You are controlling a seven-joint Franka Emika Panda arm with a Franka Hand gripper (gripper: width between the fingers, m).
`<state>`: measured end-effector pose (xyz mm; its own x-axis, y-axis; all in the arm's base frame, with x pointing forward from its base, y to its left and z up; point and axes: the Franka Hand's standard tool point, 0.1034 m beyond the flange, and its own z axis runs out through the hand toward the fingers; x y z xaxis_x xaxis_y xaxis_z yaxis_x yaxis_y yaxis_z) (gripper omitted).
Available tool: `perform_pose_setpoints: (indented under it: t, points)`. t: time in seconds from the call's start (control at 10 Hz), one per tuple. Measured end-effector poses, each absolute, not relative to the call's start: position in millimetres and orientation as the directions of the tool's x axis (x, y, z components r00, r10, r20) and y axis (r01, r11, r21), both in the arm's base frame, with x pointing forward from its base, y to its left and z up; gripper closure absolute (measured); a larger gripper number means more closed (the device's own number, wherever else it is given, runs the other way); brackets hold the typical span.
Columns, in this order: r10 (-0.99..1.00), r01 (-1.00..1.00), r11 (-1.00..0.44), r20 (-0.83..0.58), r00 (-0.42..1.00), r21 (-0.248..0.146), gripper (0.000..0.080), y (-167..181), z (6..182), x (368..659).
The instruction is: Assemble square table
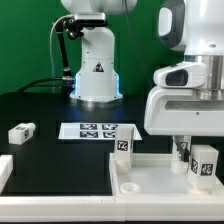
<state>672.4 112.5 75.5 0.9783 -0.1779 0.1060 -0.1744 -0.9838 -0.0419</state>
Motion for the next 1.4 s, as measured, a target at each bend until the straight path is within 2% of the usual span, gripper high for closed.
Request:
perform_pose_setpoints:
  t: [0.1,0.2,0.3,0.5,0.7,0.9,1.1,1.2,1.3,1.4]
  points:
    - [-0.182,-0.178,-0.983,0.106,0.978,-0.042,0.0423,112,75.4,672]
    - [-0.221,-0.218,-0.975,0.103,0.97,-0.041,0.0506,108,74.6,672]
    - [-0.29,-0.286,-0.957,0.1,0.952,-0.049,0.0506,108,74.5,672]
    - [-0.554,-0.55,-0.832,0.078,0.829,-0.073,0.0506,106,77.5,675]
    - [-0.796,-0.794,-0.604,0.007,0.605,-0.073,0.0506,109,77.6,674]
    - [-0.965,-0.966,-0.24,-0.086,0.248,-0.096,0.0506,111,74.0,674]
    - [-0.989,-0.989,-0.094,-0.102,0.106,-0.113,0.0506,113,70.5,673]
    - [-0.989,-0.989,-0.099,-0.1,0.111,-0.114,0.0506,113,70.5,674]
    - [-0.979,-0.978,-0.174,-0.087,0.185,-0.119,0.0416,114,69.9,673]
    - [-0.949,-0.946,-0.299,-0.061,0.308,-0.123,0.0416,116,68.9,672]
